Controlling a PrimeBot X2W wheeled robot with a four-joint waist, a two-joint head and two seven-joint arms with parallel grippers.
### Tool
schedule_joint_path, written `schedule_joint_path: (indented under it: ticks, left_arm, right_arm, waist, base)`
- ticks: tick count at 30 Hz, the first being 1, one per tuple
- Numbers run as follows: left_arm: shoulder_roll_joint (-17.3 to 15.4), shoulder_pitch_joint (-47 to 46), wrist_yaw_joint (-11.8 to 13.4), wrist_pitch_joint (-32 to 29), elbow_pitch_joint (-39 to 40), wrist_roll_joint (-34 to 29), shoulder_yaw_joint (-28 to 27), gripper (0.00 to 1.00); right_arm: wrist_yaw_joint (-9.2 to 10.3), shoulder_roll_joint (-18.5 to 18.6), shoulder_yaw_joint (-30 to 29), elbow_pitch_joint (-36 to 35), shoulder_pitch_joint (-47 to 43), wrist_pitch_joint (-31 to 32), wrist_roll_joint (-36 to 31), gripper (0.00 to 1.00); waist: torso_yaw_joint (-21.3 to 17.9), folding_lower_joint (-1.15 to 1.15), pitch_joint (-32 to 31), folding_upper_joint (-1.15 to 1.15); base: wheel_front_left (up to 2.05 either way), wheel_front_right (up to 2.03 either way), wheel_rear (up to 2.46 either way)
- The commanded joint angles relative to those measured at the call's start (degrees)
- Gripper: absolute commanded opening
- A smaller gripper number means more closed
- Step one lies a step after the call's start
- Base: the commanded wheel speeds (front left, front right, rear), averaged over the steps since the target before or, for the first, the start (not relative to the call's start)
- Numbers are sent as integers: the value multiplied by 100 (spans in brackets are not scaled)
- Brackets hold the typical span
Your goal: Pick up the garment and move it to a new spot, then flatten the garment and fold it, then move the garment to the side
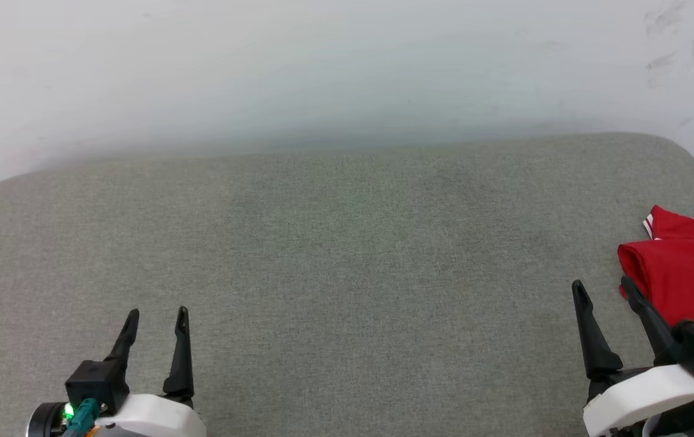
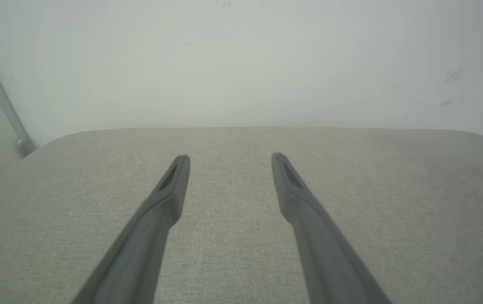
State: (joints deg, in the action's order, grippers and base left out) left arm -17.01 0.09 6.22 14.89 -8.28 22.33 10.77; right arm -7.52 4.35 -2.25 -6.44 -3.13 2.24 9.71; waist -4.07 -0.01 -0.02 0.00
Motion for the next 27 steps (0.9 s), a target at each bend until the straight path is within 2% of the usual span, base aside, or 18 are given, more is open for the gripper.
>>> schedule_joint_path:
  ticks: [1,27]
  left_arm:
    - [43,56,-16,32,-10,-60,25,100]
    - [169,-91,-234,41,-111,-235,-208,100]
  right_arm:
    - [6,-31,8,-49,-97,29,7,100]
    - [6,30,78,251,117,-114,33,100]
  waist:
    - [33,1,-34,0]
    - [33,1,-39,0]
  base:
    - [0,0,0]
    - [0,0,0]
